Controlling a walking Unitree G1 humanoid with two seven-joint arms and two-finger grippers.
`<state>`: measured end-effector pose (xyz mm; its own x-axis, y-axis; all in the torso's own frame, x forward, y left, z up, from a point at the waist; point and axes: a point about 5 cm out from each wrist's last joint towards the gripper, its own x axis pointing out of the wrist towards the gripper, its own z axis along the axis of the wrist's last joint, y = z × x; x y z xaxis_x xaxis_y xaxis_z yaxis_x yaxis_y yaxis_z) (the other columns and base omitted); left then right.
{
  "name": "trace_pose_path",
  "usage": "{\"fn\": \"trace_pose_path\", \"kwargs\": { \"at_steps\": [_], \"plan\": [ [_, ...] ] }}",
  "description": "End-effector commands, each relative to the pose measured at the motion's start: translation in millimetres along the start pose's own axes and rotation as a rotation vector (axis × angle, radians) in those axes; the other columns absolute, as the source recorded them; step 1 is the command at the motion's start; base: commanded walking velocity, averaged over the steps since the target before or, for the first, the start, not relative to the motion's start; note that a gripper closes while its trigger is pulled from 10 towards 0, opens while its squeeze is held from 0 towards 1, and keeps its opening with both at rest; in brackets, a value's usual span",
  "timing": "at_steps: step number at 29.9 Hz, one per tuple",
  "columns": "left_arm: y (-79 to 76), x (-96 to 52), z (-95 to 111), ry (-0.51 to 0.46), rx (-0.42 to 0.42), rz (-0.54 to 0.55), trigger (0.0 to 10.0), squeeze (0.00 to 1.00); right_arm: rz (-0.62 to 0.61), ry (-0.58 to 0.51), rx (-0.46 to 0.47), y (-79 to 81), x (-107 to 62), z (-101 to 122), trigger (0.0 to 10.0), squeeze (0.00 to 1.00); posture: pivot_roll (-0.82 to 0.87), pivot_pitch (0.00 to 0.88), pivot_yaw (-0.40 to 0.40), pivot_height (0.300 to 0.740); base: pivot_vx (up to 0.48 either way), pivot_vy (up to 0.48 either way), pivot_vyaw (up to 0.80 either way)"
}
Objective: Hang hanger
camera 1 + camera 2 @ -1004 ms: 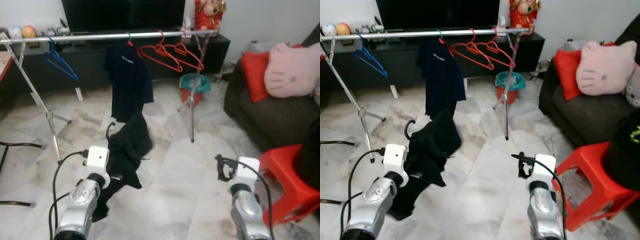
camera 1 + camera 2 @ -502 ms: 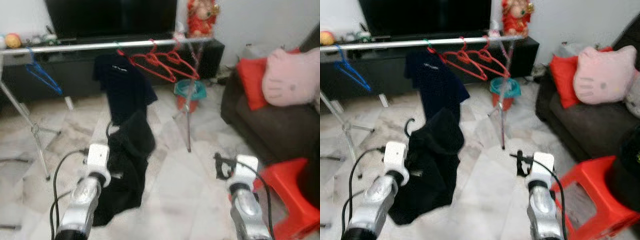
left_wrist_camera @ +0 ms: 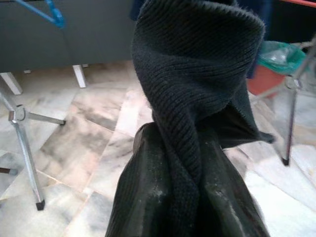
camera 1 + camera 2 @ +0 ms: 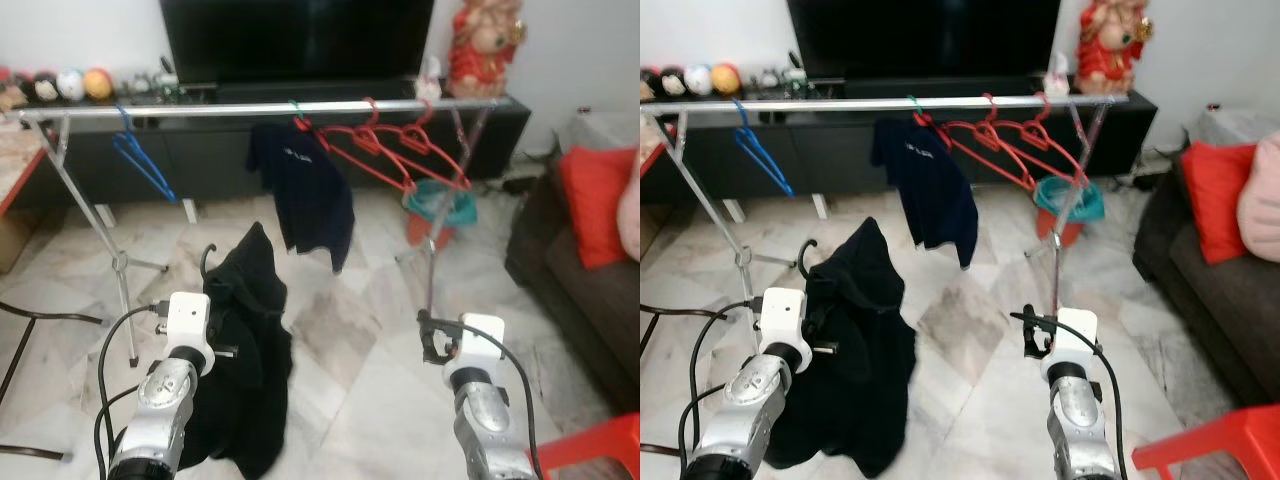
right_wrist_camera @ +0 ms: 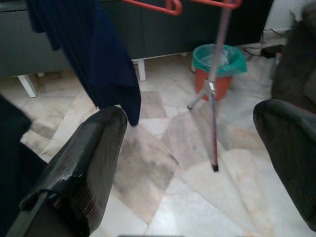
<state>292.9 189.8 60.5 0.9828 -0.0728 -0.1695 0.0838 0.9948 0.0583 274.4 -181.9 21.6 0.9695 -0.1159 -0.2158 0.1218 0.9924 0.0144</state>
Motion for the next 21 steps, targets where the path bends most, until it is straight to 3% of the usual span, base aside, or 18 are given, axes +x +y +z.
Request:
{"fn": "trace_pose_path", "kwargs": {
  "at_steps": [1, 21],
  "plan": [
    [3.7, 2.7, 7.3, -0.02, 0.027, 0.014, 10.0, 0.0, 0.019, 0.002, 0.009, 5.7, 1.0, 1.1, 10.0, 0.0, -0.17, 0.0, -0.031, 0.74, 0.398, 0.0, 0.0],
    [3.7, 5.4, 8.2, -0.021, 0.023, 0.035, 10.0, 0.0, 0.034, 0.015, 0.012, 7.2, 2.4, 1.0, 10.0, 0.0, -0.17, 0.0, -0.032, 0.74, 0.398, 0.0, 0.0]
  ]
}}
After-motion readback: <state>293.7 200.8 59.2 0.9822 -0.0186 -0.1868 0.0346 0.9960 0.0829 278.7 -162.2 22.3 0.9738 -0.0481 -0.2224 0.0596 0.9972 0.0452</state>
